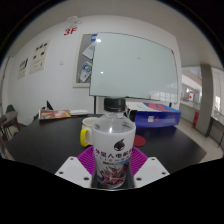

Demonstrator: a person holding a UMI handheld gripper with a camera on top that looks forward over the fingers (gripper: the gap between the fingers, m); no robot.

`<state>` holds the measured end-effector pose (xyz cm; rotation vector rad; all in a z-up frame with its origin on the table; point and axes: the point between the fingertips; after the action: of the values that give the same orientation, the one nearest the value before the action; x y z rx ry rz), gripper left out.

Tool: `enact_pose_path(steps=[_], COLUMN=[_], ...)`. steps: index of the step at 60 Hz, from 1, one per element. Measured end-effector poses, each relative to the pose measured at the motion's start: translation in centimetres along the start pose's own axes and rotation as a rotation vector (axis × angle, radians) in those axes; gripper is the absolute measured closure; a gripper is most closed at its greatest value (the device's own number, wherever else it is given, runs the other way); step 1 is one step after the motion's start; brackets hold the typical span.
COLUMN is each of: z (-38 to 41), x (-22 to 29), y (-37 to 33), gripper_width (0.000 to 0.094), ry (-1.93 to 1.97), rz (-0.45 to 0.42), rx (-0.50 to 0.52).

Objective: Pour water

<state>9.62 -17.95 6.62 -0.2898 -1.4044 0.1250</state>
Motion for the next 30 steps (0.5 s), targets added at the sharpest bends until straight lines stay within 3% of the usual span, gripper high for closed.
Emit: enact_pose_path(steps=[13,22,30], z=[-7.0,-12.8,-13.0], x=[5.1,13.3,21.7], y=[-0.4,0.7,2.8], gripper_width=[0.0537,0.0537,0.0535], ry=[-0.201,-0.544,-0.934], rz=[-0.007,-0.061,-0.147], rx=[-0.208,-0.382,-0.464])
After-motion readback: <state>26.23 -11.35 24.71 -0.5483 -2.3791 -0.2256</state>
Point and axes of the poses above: the point between the fingertips, and its own axes, seen from behind it with the camera up: z to the left, x up, y forward, the way the camera looks, and after that the axes turned 13 degrees about y, right-handed
